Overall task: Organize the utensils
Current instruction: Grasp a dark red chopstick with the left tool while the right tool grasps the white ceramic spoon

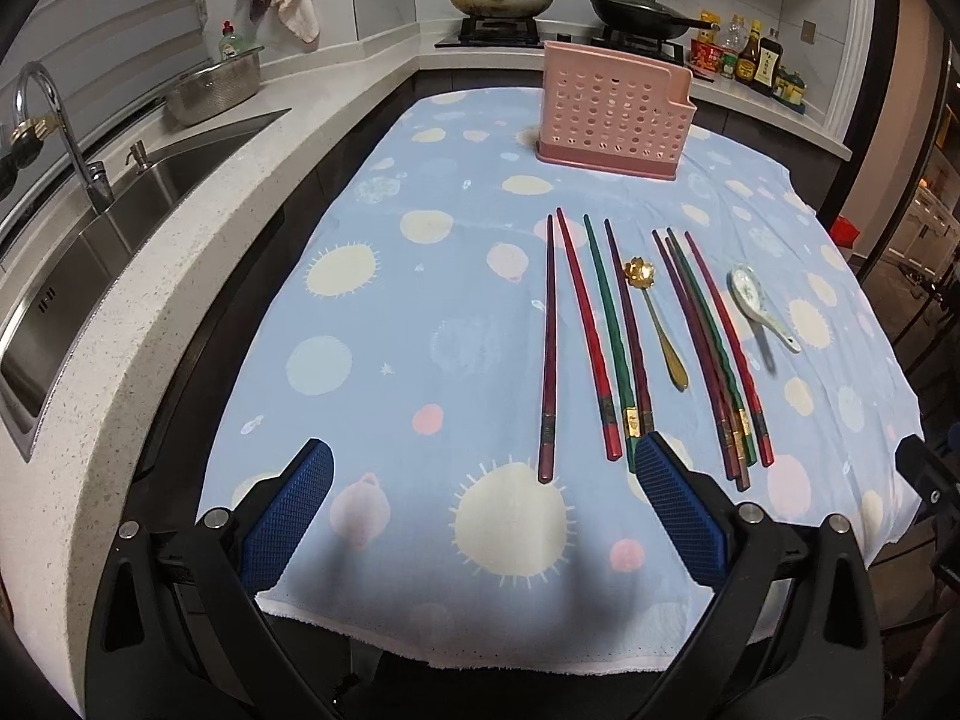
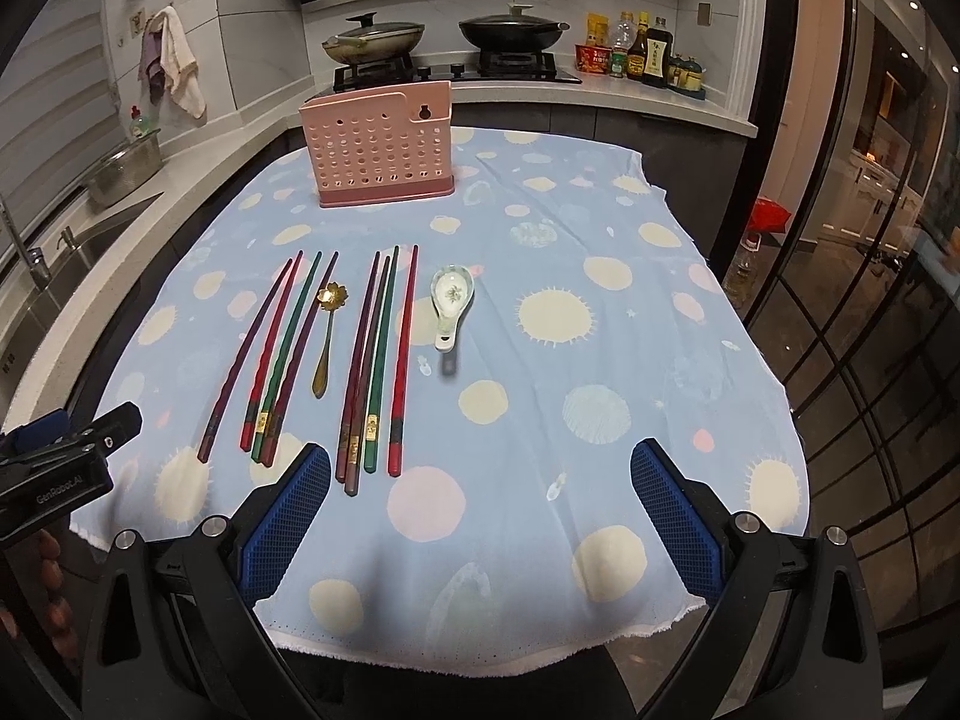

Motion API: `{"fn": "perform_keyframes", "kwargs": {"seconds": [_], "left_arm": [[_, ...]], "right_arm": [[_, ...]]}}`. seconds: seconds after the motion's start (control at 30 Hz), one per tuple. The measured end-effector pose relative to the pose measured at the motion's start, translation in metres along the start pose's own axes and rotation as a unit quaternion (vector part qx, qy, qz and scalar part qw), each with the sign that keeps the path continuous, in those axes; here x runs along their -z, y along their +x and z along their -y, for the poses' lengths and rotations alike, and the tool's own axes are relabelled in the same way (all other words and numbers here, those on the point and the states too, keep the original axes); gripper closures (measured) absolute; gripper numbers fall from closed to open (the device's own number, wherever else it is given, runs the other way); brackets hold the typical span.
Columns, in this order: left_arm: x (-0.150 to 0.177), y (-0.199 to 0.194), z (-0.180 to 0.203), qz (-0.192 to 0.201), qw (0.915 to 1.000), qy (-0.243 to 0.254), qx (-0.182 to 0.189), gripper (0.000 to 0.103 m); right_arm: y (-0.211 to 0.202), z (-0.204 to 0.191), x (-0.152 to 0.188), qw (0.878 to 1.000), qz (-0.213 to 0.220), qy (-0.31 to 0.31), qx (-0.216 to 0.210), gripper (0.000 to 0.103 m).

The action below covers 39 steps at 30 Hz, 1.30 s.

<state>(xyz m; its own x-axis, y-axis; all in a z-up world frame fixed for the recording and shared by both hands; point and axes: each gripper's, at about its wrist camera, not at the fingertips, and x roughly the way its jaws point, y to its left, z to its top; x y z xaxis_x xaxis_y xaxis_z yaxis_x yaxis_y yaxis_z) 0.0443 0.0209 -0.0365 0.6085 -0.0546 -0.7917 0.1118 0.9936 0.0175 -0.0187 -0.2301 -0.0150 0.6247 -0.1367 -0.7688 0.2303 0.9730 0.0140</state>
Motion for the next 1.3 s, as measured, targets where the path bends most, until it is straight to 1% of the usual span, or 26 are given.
{"fn": "perform_keyframes", "kwargs": {"seconds": [0.1, 0.17, 0.23, 0.33, 0.47, 0.5, 0.6, 0.67, 0.7, 0.73, 0.77, 0.8, 0.87, 0.9, 0.97, 1.0, 1.07, 1.1, 1.17, 1.2, 1.23, 1.27, 1.3], "left_arm": [[0.001, 0.017, 0.003, -0.014, 0.9999, 0.009, 0.002, 0.008], [0.001, 0.03, 0.005, -0.026, 0.9996, 0.014, 0.004, 0.011], [0.002, 0.042, 0.005, -0.04, 0.9991, 0.015, 0.007, 0.02], [0.002, 0.057, 0.003, -0.06, 0.9979, 0.01, 0.021, 0.03], [0.002, 0.07, 0.003, -0.077, 0.9965, 0.01, 0.031, 0.039], [0.002, 0.073, 0.004, -0.081, 0.9961, 0.01, 0.034, 0.043], [0.001, 0.079, 0.004, -0.088, 0.995, 0.008, 0.046, 0.059], [-0.002, 0.08, 0.004, -0.086, 0.9948, 0.01, 0.054, 0.069], [-0.003, 0.081, 0.005, -0.087, 0.9944, 0.009, 0.06, 0.077], [-0.005, 0.082, 0.005, -0.089, 0.9938, 0.008, 0.066, 0.083], [-0.006, 0.083, 0.005, -0.089, 0.9935, 0.006, 0.07, 0.086], [-0.008, 0.083, 0.005, -0.089, 0.9932, 0.006, 0.075, 0.091], [-0.011, 0.085, 0.007, -0.089, 0.993, 0.008, 0.078, 0.094], [-0.013, 0.087, 0.008, -0.089, 0.9928, 0.009, 0.08, 0.095], [-0.017, 0.089, 0.008, -0.088, 0.9927, 0.009, 0.082, 0.095], [-0.018, 0.091, 0.008, -0.09, 0.9924, 0.007, 0.083, 0.095], [-0.02, 0.095, 0.009, -0.092, 0.9921, 0.005, 0.085, 0.095], [-0.021, 0.096, 0.009, -0.091, 0.9922, 0.006, 0.084, 0.095], [-0.023, 0.098, 0.01, -0.092, 0.9922, 0.006, 0.084, 0.095], [-0.024, 0.099, 0.01, -0.092, 0.9922, 0.006, 0.084, 0.095], [-0.024, 0.099, 0.01, -0.091, 0.9923, 0.007, 0.084, 0.095], [-0.025, 0.1, 0.011, -0.091, 0.9923, 0.008, 0.084, 0.095], [-0.025, 0.1, 0.011, -0.09, 0.9924, 0.009, 0.083, 0.095]], "right_arm": [[0.011, 0.0, -0.005, 1.0, -0.009, 0.0, 0.001, 0.007], [0.018, 0.001, -0.008, 1.0, -0.014, 0.004, 0.0, 0.007], [0.025, 0.001, -0.011, 1.0, -0.019, 0.007, -0.003, 0.007], [0.035, 0.0, -0.015, 1.0, -0.026, 0.01, -0.005, 0.007], [0.047, -0.002, -0.022, 0.999, -0.034, 0.012, -0.005, 0.007], [0.05, -0.003, -0.023, 0.999, -0.036, 0.013, -0.006, 0.007], [0.057, -0.004, -0.03, 0.999, -0.036, 0.015, -0.009, 0.007], [0.061, -0.006, -0.035, 0.999, -0.035, 0.012, -0.011, 0.007], [0.064, -0.007, -0.038, 0.999, -0.034, 0.011, -0.011, 0.007], [0.067, -0.007, -0.04, 0.999, -0.033, 0.012, -0.01, 0.007], [0.069, -0.007, -0.044, 0.999, -0.033, 0.013, -0.011, 0.007], [0.072, -0.006, -0.047, 0.999, -0.032, 0.015, -0.012, 0.008], [0.077, -0.005, -0.055, 0.999, -0.029, 0.019, -0.014, 0.015], [0.08, -0.005, -0.058, 0.999, -0.027, 0.02, -0.014, 0.017], [0.088, -0.003, -0.066, 0.999, -0.029, 0.028, -0.018, 0.027], [0.094, -0.001, -0.069, 0.999, -0.032, 0.033, -0.023, 0.03], [0.106, 0.002, -0.074, 0.998, -0.042, 0.045, -0.033, 0.044], [0.111, 0.002, -0.076, 0.997, -0.046, 0.048, -0.035, 0.047], [0.122, 0.002, -0.077, 0.996, -0.057, 0.049, -0.039, 0.062], [0.127, 0.002, -0.076, 0.996, -0.063, 0.052, -0.043, 0.066], [0.133, 0.003, -0.076, 0.995, -0.07, 0.057, -0.049, 0.073], [0.137, 0.003, -0.075, 0.994, -0.076, 0.061, -0.054, 0.076], [0.142, 0.003, -0.074, 0.993, -0.082, 0.064, -0.056, 0.077]]}}
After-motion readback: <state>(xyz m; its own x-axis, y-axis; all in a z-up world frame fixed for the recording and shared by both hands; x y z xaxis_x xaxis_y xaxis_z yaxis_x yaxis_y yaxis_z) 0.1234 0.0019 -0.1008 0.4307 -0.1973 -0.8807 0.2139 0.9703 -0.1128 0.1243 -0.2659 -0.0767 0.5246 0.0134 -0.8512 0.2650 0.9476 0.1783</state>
